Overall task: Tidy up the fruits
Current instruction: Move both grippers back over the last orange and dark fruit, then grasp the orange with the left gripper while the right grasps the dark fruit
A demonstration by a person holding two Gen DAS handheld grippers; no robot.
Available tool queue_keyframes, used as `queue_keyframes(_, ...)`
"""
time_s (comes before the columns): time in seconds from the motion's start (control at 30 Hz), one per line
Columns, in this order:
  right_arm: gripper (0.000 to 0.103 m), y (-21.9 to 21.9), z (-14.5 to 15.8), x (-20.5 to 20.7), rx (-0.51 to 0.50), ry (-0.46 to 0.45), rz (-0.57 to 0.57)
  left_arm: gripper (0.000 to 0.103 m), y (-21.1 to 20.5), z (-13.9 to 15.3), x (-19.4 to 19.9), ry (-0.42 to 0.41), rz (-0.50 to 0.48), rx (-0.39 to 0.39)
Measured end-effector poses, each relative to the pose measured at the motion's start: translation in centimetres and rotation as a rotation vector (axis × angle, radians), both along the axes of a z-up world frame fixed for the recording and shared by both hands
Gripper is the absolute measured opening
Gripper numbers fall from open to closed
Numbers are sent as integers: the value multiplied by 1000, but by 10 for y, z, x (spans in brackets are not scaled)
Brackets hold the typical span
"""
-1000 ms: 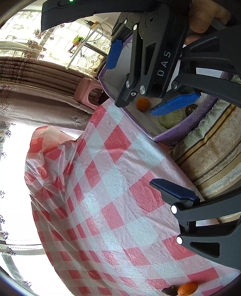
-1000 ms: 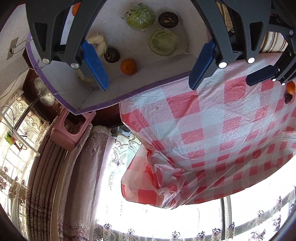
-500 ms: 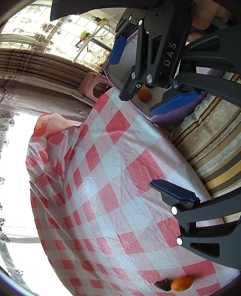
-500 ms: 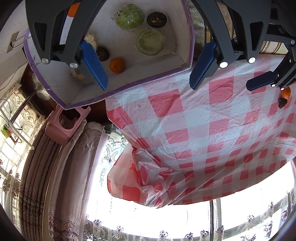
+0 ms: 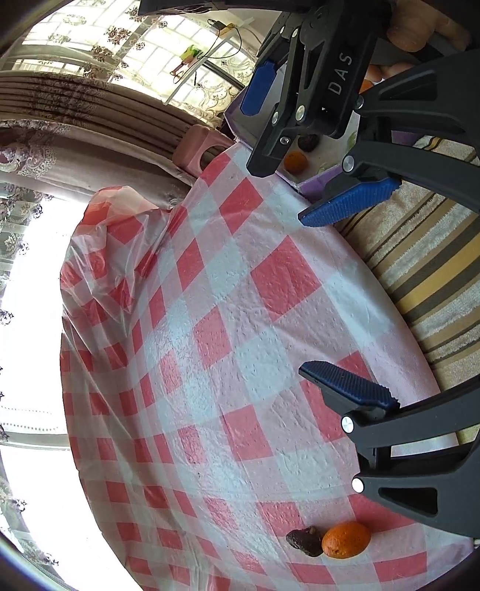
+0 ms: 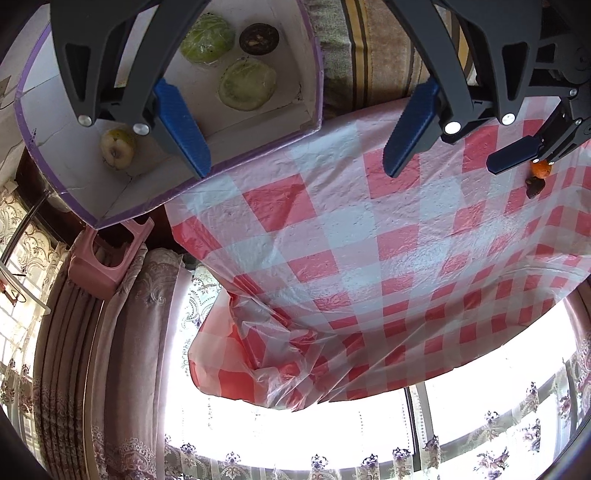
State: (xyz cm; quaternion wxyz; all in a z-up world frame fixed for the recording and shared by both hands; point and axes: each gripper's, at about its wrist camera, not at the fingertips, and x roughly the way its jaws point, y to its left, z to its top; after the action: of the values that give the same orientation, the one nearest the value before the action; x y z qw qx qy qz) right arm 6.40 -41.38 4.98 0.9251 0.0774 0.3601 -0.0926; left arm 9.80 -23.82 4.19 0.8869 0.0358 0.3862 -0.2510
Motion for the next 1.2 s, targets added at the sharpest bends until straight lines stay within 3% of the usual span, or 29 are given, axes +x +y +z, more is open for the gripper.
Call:
queue_keyframes(0.33, 97, 18, -1, 4, 32, -1, 32, 76, 57, 6, 2, -6, 106, -58)
queue_keyframes(0.6, 97, 69, -17, 13, 99, 36, 150, 76, 140, 6, 11, -4, 313, -104)
queue_keyframes(0.8, 97, 106, -21, 21, 85, 52, 215, 75, 189, -7, 25, 63, 426, -122)
queue_keyframes(0.93, 97, 120, -21, 27, 83, 53, 232, 73, 201, -16, 30, 94, 445, -109)
queue_keyframes(1.1, 97, 133, -21, 34, 72, 56, 254, 72, 191, -21, 36, 102, 400, -65)
queue_keyframes(1.2, 97, 137, -21, 38, 71, 54, 256, 61, 187, -25, 39, 110, 392, -38)
